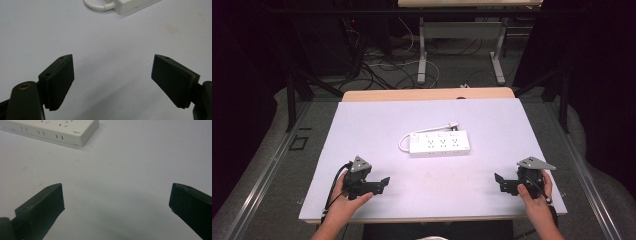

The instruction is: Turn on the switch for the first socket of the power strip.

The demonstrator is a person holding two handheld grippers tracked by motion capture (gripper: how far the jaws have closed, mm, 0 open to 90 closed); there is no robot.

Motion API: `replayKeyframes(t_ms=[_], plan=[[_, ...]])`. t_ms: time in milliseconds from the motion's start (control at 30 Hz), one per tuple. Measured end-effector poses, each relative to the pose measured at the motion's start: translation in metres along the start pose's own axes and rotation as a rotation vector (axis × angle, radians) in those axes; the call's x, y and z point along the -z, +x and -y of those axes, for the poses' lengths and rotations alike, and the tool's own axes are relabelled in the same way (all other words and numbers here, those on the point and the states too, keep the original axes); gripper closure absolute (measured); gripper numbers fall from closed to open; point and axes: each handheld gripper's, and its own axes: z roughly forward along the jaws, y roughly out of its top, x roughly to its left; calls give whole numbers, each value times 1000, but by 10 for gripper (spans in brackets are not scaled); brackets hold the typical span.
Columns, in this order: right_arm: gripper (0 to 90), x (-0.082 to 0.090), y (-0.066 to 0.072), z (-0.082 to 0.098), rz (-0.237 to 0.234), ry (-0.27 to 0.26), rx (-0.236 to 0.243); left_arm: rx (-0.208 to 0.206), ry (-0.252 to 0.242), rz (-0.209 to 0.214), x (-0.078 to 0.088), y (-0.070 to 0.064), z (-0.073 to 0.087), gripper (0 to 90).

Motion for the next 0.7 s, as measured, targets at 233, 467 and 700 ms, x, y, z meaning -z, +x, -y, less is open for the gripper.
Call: replayKeyframes(t_ms=[233,467,700], plan=[[0,-1,0,0,-5,4,-11,-22,18,10,-6,-8,-10,224],[0,-2,1,0,-8,9,-2,-58,10,16,-13,-14,-21,240],[0,-2,1,1,-18,16,6,-95,7,27,-18,-22,-32,265]])
